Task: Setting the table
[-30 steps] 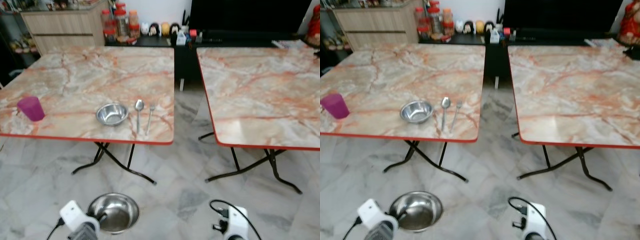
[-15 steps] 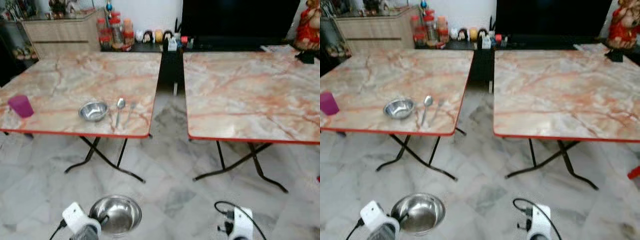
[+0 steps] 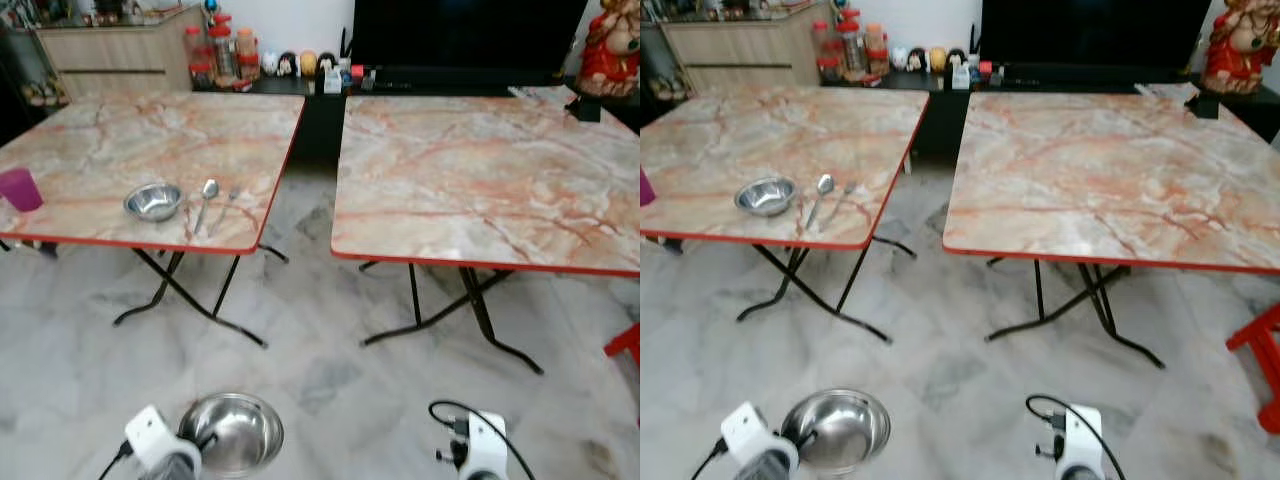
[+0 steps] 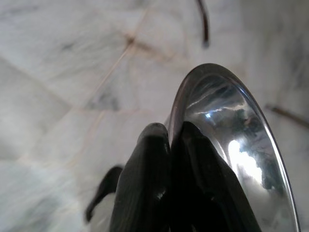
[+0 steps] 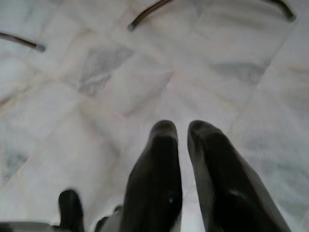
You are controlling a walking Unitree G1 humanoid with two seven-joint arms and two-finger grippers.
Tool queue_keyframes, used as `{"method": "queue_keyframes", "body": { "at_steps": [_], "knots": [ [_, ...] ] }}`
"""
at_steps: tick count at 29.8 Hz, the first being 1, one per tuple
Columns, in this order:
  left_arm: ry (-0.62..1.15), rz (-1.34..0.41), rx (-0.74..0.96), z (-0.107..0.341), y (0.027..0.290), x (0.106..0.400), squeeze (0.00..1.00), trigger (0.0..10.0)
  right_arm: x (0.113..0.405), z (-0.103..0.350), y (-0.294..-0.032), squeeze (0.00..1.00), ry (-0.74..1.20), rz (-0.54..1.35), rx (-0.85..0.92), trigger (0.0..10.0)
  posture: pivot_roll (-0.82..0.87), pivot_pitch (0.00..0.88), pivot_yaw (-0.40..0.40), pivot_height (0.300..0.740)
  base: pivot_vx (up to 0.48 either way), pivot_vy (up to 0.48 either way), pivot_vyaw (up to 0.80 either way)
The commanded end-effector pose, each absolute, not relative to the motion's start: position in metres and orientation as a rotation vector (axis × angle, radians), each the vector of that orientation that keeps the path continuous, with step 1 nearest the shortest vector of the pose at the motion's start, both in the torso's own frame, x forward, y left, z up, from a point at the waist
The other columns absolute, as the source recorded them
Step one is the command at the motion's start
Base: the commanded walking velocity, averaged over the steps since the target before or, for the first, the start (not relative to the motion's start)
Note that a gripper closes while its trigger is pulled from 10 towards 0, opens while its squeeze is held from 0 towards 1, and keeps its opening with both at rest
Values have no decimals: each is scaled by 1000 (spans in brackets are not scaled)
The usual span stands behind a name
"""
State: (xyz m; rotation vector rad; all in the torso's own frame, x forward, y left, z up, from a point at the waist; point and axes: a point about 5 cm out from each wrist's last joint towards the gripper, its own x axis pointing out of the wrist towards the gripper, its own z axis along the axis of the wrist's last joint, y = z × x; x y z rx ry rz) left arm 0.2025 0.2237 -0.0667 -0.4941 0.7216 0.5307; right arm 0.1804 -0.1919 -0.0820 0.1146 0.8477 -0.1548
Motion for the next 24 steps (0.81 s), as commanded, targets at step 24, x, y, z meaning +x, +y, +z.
{"method": "queue_keyframes", "body": {
  "at_steps": [24],
  "knots": [
    [763,467,-447,-69,217,203,0,10000,182,-81,-192,0,847,-153,112,10000,-33,0,-12,740,145,0,0]
  ]
}}
